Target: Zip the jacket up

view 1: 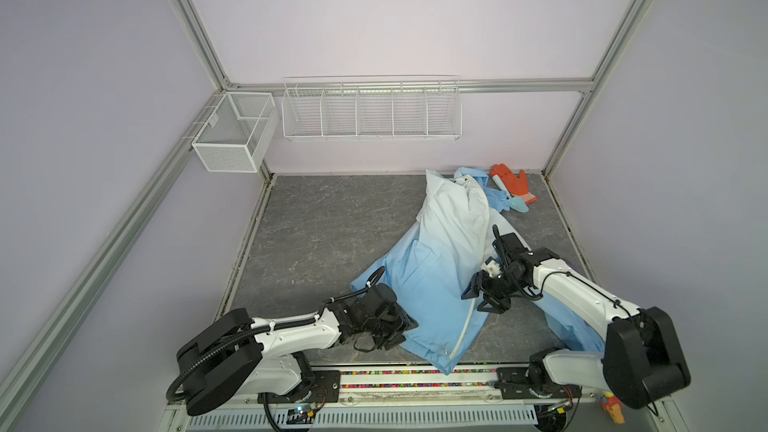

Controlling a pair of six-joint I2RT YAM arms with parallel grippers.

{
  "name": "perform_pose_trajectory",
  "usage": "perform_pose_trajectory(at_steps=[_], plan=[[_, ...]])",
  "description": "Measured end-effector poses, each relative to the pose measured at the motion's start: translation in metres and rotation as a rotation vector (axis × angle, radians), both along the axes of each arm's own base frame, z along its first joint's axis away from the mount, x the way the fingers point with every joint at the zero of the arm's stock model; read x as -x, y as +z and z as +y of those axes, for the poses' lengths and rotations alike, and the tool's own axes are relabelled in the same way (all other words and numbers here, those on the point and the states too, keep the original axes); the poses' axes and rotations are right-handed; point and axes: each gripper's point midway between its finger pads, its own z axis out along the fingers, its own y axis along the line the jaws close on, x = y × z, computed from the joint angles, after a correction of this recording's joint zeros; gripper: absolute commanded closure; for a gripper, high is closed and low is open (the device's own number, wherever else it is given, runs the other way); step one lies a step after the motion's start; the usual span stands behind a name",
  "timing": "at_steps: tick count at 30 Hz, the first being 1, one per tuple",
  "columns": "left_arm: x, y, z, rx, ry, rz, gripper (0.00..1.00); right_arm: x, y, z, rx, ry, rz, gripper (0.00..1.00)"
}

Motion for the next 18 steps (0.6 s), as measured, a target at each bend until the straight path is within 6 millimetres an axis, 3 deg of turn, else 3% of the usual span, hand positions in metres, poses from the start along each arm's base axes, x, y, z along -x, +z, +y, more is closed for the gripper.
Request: perform_pose_trajectory(at_steps=[3,9,12,15,18], plan=[[0.000,0.002,-0.003,0.012,-0.002,-0.004,0.55,0.006,-0.005,0.003,-0.010,0.008,0.016,0.44],[-0.016,0.006,0.001,0.018,0.041,-0.026,0.98,0.006,-0.013,0.014,-0.048,0.007,0.042,0.68],[-0.031,0.014,0.005,0.033,0.078,-0.057,1.00,0.003,-0.018,0.020,-0.054,0.011,0.062,0.84],[-0.048,0.024,0.010,0.043,0.113,-0.090,1.00,-0.005,-0.016,0.029,-0.063,0.023,0.062,0.91],[-0.071,0.041,0.022,0.032,0.150,-0.135,1.00,-0.024,0.002,0.045,-0.093,0.049,0.006,0.93]])
